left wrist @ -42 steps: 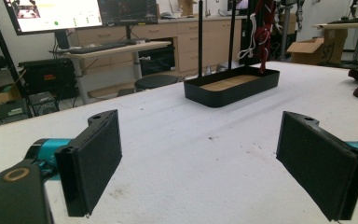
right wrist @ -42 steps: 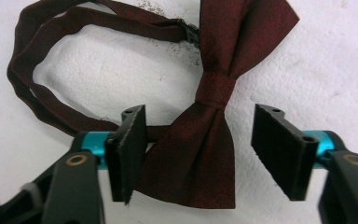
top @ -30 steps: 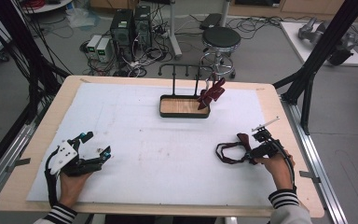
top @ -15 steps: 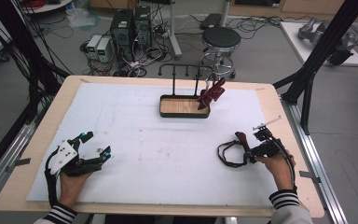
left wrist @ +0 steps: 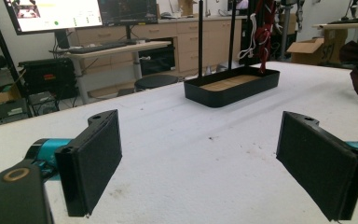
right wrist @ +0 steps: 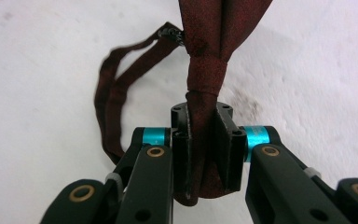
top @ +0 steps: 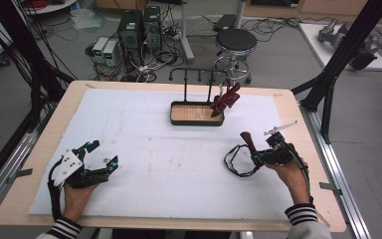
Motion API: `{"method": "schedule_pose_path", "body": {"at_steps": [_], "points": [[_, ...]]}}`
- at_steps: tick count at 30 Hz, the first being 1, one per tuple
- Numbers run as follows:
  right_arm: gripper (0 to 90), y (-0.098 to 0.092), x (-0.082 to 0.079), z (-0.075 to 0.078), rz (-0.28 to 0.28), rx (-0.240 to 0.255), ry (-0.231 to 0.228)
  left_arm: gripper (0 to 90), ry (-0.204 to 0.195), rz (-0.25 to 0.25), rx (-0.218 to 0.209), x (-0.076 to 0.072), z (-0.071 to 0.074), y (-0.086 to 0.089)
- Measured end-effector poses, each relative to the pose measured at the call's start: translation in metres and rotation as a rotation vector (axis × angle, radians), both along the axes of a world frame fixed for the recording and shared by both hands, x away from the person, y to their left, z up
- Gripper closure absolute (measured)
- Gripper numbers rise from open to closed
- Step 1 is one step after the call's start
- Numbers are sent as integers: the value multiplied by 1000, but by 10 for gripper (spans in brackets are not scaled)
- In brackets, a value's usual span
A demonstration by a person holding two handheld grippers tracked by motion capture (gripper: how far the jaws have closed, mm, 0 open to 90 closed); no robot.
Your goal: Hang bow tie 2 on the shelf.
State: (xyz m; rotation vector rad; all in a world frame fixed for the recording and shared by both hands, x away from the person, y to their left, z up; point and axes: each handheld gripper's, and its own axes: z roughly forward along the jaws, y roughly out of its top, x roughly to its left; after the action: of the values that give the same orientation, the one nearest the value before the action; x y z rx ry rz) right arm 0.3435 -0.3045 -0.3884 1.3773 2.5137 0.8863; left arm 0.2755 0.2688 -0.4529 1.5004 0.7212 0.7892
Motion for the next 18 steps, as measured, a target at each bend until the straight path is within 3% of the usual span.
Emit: {"method": "schedule_pose_path", "body": {"at_steps": [5, 18], "points": [[786, 9, -2, 6, 47, 15, -73, 142, -1, -1, 2, 0, 0, 0], [786, 25, -1, 21, 73, 99, -197, 143, 0, 0, -1, 0, 0, 0]]}}
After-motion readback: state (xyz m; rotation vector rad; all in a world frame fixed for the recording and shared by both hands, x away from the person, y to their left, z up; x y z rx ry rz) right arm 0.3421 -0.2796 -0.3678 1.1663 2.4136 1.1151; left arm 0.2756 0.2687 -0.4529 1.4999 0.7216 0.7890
